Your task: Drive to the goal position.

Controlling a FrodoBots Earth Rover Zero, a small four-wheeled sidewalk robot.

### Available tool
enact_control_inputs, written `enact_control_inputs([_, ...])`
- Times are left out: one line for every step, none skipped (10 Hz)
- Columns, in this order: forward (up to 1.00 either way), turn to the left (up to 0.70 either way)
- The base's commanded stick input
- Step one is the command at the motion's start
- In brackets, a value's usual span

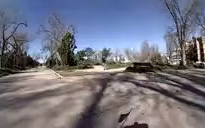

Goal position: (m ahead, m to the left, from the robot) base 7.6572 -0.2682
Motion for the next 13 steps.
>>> enact_control_inputs([1.00,0.40])
enact_control_inputs([1.00,0.40])
enact_control_inputs([1.00,0.40])
enact_control_inputs([1.00,0.40])
enact_control_inputs([1.00,0.40])
enact_control_inputs([1.00,0.40])
enact_control_inputs([1.00,0.40])
enact_control_inputs([1.00,0.40])
enact_control_inputs([1.00,0.28])
enact_control_inputs([1.00,0.15])
enact_control_inputs([1.00,0.00])
enact_control_inputs([1.00,0.00])
enact_control_inputs([1.00,0.00])
